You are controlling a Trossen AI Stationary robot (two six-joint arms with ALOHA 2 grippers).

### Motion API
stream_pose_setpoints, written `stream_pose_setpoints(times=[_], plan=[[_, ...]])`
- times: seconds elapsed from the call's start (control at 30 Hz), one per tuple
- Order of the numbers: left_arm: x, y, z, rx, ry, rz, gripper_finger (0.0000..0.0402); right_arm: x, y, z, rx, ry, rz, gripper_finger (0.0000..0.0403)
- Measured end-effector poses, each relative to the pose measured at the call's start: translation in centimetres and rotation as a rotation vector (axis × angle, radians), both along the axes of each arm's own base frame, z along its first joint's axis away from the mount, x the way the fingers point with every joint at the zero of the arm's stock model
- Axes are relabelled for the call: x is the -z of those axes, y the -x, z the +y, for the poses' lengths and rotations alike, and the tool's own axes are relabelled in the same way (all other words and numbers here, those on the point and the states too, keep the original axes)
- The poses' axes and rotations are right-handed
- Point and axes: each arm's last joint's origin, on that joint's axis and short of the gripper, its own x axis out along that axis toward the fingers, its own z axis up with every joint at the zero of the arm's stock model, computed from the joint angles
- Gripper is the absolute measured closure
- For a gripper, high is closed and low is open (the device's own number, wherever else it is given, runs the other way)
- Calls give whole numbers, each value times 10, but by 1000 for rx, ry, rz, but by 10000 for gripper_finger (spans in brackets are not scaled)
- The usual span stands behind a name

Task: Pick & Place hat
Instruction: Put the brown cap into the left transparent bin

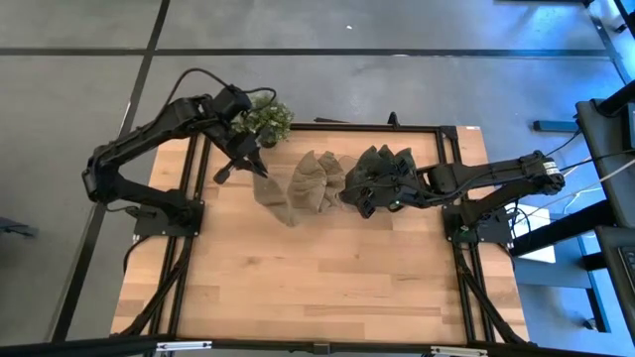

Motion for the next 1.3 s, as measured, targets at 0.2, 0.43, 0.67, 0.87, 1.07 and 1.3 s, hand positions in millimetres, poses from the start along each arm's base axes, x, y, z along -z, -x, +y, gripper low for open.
stream_pose_setpoints(times=[0.2, 0.43, 0.67, 0.87, 1.07, 1.3], plan=[[4, -3, 3, 35, -40, -9, 398, -2, -2, 0, 0, -4, -28, 171], [19, -18, 11, 93, -20, 20, 398, -2, -2, 0, 1, -7, -37, 171], [33, -23, 13, 204, 37, 24, 399, -2, -2, 0, 12, -18, -44, 171], [32, -20, 10, 305, 13, -56, 399, -2, -2, 0, 12, -17, -43, 171], [41, -27, 17, 329, -47, -50, 399, -2, -2, 0, 12, -18, -43, 171], [54, -40, 29, 310, -236, 28, 398, -2, -2, 0, 12, -18, -43, 171]])
